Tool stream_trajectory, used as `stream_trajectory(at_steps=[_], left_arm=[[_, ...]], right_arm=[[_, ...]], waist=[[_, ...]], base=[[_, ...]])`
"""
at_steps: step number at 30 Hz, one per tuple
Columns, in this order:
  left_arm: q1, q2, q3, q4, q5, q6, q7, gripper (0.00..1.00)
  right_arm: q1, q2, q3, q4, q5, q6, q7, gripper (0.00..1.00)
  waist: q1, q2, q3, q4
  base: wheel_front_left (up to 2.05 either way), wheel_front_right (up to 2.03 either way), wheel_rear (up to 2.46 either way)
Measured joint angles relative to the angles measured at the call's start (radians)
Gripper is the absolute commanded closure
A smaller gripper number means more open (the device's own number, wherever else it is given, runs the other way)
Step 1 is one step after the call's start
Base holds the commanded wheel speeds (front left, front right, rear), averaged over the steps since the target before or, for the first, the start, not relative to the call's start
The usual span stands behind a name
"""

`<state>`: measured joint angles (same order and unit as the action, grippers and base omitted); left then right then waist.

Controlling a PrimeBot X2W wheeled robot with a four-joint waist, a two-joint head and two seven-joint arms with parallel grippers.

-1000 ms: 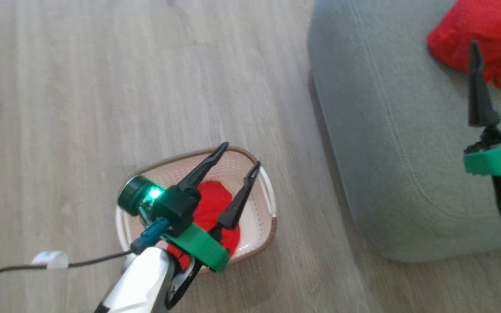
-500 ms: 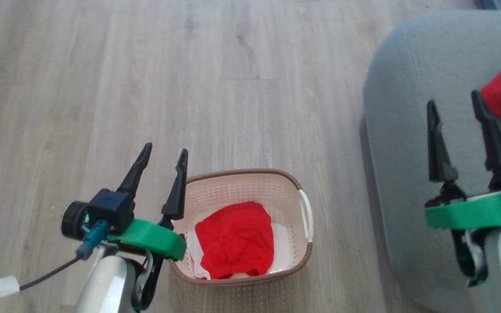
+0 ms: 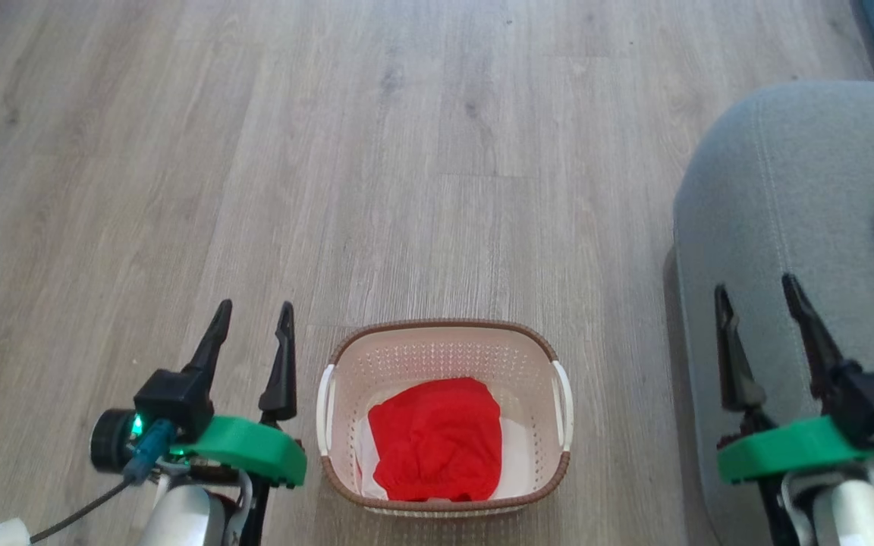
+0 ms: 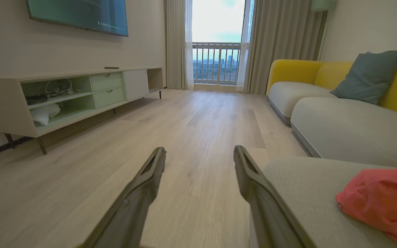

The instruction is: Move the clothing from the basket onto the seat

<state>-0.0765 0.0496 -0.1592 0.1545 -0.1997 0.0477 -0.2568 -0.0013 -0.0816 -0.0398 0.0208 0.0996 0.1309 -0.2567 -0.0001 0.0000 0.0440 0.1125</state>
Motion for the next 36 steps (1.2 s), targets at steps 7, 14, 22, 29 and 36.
stream_trajectory(at_steps=[7, 14, 22, 29, 36], left_arm=[[0.010, 0.000, -0.013, 0.016, -0.003, 0.001, 0.000, 0.00], [0.019, 0.000, -0.020, 0.024, -0.003, -0.001, 0.000, 0.00], [0.019, 0.000, -0.032, 0.024, -0.003, -0.001, 0.000, 0.00], [0.017, 0.000, -0.035, 0.024, -0.003, -0.010, 0.000, 0.00], [-0.001, 0.000, -0.042, 0.034, -0.002, -0.028, 0.000, 0.00]], right_arm=[[0.034, 0.020, -0.022, 0.033, 0.003, 0.000, 0.000, 0.00], [0.033, 0.026, -0.022, 0.032, 0.003, 0.000, 0.000, 0.00], [0.032, 0.026, -0.022, 0.032, 0.003, 0.000, 0.000, 0.00], [0.025, 0.027, -0.024, 0.024, 0.003, 0.000, 0.000, 0.00], [-0.024, 0.027, -0.032, 0.004, -0.017, 0.000, 0.000, 0.00]], waist=[[0.0000, 0.0000, -0.002, 0.012], [0.0000, 0.0000, 0.004, 0.011], [0.0001, 0.0000, 0.011, 0.010], [0.0001, 0.0000, 0.033, 0.006], [0.0001, 0.0000, 0.088, -0.005]], base=[[0.00, 0.00, 0.00], [0.00, 0.00, 0.00], [0.00, 0.00, 0.00], [0.00, 0.00, 0.00], [0.00, 0.00, 0.00]])
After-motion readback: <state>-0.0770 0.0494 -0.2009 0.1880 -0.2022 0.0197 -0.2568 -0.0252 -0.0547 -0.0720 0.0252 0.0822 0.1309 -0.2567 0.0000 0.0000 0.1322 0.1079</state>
